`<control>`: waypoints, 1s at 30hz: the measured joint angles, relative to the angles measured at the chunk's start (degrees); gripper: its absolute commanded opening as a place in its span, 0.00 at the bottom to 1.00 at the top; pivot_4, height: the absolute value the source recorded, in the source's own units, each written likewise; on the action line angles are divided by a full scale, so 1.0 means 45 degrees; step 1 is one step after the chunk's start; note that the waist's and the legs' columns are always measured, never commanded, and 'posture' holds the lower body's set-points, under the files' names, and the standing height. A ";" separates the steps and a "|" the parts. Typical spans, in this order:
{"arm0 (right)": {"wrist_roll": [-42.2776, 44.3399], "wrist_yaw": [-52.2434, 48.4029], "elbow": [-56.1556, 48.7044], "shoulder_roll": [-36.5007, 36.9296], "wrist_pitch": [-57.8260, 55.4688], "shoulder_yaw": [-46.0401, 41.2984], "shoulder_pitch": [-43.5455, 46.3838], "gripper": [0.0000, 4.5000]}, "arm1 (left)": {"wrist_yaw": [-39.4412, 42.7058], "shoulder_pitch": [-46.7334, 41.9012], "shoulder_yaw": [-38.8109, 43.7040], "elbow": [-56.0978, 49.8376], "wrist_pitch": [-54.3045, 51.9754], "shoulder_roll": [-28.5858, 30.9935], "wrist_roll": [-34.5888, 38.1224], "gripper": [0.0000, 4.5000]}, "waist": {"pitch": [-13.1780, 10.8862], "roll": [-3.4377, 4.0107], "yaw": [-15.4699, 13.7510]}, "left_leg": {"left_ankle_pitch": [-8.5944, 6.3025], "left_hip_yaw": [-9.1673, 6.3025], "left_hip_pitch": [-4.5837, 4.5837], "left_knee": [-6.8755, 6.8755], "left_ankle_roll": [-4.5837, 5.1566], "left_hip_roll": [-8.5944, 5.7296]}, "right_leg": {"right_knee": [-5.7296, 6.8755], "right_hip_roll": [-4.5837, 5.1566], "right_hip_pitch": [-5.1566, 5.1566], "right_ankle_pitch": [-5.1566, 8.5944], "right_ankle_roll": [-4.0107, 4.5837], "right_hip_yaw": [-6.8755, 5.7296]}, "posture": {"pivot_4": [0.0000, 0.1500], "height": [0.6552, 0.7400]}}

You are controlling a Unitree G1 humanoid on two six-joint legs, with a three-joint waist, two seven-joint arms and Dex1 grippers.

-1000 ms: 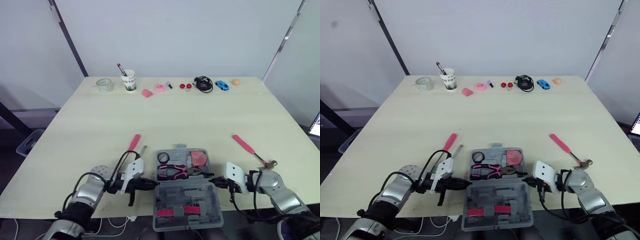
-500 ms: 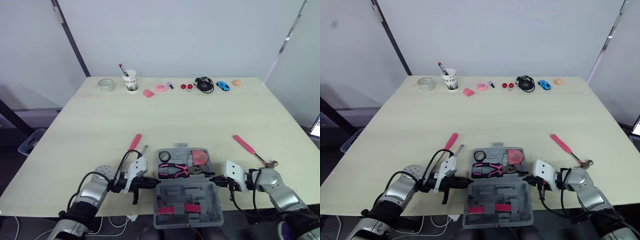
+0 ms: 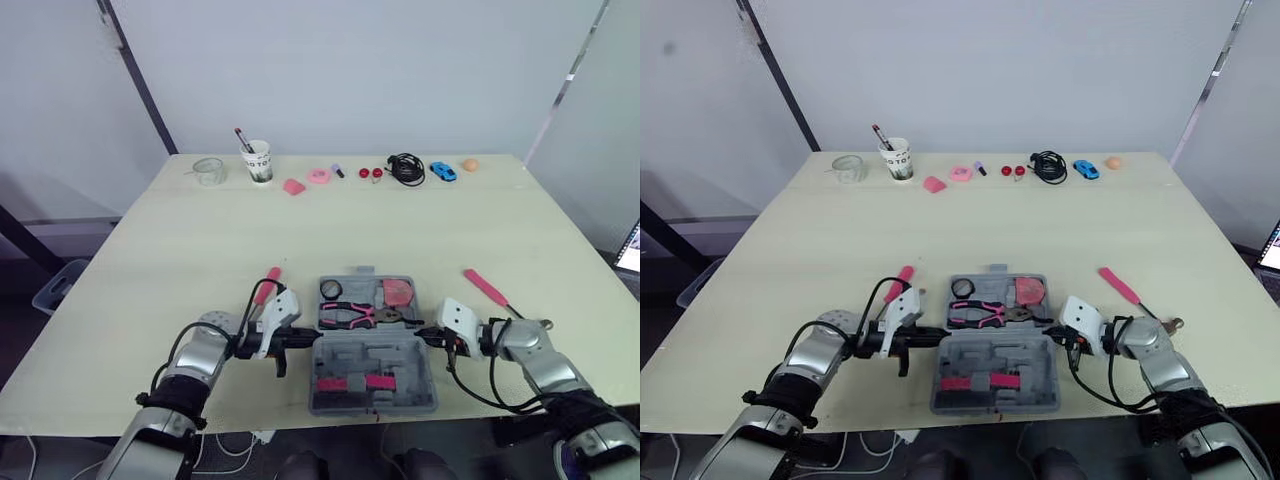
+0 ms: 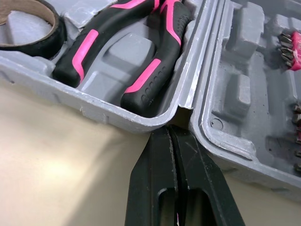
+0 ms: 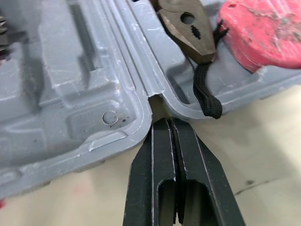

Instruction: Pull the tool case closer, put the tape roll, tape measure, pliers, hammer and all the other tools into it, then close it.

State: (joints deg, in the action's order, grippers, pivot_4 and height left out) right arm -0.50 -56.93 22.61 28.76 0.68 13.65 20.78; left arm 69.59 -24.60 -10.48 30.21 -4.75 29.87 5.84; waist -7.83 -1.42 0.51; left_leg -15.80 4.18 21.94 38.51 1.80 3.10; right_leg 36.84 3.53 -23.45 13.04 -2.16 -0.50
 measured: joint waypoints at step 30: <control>-0.0336 0.0636 0.0788 -0.0761 0.0454 -0.0266 0.0403 0.00 | -0.0114 -0.0852 0.0221 0.1382 0.0723 -0.0063 -0.0312 0.02 | -0.0001 0.0001 0.0076 | -0.0001 0.0004 0.0004 -0.0015 -0.0001 0.0003 | -0.0002 -0.0003 -0.0007 -0.0005 -0.0008 0.0003 | 1.00 1.00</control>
State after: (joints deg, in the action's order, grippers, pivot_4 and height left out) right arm -2.01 -54.07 26.15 25.33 2.72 12.45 22.59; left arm 69.08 -28.43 -9.49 36.43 -1.50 29.59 4.43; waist -7.83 -1.41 0.85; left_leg -15.80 4.20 21.96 38.44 1.80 3.12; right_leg 36.82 3.51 -23.49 13.02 -2.20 -0.49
